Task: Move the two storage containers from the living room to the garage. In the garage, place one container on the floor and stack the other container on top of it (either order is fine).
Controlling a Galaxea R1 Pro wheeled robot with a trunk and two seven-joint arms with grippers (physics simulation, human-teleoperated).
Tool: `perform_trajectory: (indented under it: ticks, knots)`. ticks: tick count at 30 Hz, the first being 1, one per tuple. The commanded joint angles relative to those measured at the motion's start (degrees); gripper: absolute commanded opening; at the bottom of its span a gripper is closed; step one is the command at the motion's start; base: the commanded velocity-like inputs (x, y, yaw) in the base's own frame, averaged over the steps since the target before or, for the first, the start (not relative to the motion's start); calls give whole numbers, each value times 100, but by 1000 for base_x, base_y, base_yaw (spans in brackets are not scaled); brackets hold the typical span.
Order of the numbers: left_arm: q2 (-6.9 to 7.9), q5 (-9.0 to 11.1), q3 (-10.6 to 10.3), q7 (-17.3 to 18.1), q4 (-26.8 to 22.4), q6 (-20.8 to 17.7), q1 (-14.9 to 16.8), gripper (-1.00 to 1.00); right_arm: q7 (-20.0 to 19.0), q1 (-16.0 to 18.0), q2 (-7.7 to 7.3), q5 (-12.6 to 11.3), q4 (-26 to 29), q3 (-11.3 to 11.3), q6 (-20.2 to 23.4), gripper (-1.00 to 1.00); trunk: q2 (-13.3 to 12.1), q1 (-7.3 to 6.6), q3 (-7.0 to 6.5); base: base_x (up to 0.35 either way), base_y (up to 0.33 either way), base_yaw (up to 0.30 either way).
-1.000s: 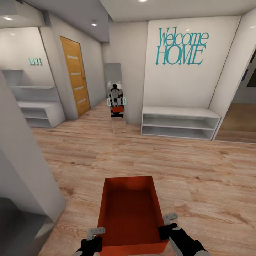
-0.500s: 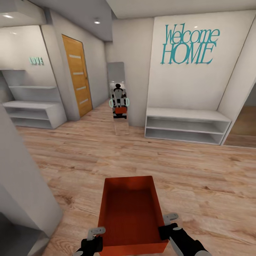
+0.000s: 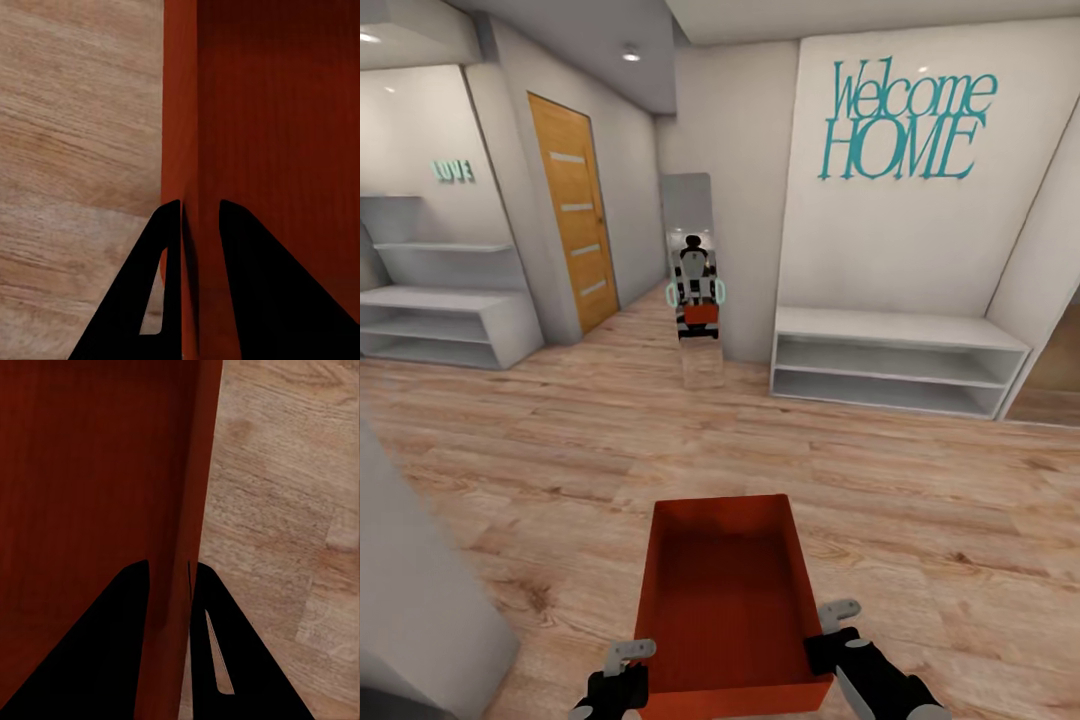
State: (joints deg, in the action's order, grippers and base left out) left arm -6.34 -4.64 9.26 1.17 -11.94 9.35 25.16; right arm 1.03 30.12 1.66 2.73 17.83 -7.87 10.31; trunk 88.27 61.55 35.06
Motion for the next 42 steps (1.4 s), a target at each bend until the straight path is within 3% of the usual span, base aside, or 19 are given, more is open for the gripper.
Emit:
perform_trajectory:
  ticks: [1, 42]
  knots:
    - [89, -72, -20, -12, 25, 23, 6, -100, -270, 1, -88, -44, 21, -233, -364, -100, 3, 3, 6, 343, 0, 13]
    - [89, -81, -20, -12, 26, 21, 6, -100, -261, 3, -87, -44, 21, -237, -366, -100, 3, 3, 25, 343, 0, 68]
